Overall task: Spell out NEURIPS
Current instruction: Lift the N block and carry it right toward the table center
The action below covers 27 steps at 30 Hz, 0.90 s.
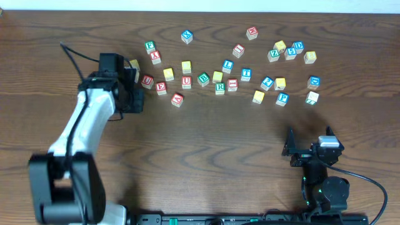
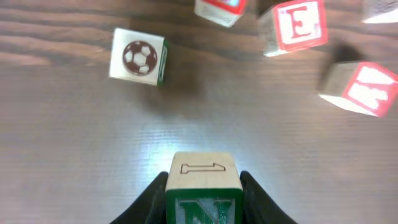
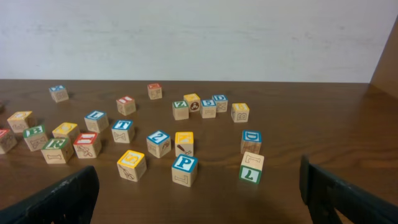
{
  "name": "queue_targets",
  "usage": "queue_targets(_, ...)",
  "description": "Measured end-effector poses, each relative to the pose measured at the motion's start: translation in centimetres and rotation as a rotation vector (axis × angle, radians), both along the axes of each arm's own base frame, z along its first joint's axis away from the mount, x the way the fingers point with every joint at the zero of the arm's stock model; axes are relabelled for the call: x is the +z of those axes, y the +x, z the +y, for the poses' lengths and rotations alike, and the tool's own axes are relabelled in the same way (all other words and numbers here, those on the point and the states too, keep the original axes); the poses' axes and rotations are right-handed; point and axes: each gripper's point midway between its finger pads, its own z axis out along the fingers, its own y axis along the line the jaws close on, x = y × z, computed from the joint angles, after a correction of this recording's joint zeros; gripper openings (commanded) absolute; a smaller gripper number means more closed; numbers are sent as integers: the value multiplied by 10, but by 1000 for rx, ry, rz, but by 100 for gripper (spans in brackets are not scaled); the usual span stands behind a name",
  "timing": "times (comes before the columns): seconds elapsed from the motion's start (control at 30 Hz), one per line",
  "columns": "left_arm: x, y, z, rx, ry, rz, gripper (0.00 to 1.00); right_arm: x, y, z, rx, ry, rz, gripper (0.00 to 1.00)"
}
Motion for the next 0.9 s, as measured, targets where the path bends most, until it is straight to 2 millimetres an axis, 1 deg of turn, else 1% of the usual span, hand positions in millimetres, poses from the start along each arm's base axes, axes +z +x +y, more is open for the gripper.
queue_targets(0.1, 24, -10, -2, 17, -9, -28, 27, 0, 0, 0, 0, 0, 0, 99)
queue_targets(0.2, 43, -24, -6, 41, -22, -40, 27, 0, 0, 0, 0, 0, 0, 99)
queue_targets(0.27, 53, -35, -12, 43, -31, -36, 26, 0, 0, 0, 0, 0, 0, 99)
queue_targets(0.33, 58, -45, -21, 31, -37, -23, 26, 0, 0, 0, 0, 0, 0, 99)
queue_targets(0.43, 62, -55, -38, -18, -39, -16, 26, 0, 0, 0, 0, 0, 0, 99)
queue_targets(0.5, 63, -58, -54, -57, -44, -12, 26, 0, 0, 0, 0, 0, 0, 99)
queue_targets(0.6, 63, -62, -75, -112, -51, -19, 26, 0, 0, 0, 0, 0, 0, 99)
queue_targets(0.7, 66, -60, -96, -155, -66, -47, 26, 0, 0, 0, 0, 0, 0, 99)
queue_targets(0.8, 65, -61, -111, -171, -77, -59, 26, 0, 0, 0, 0, 0, 0, 99)
queue_targets(0.9, 55, -63, -120, -155, -70, -39, 26, 0, 0, 0, 0, 0, 0, 99)
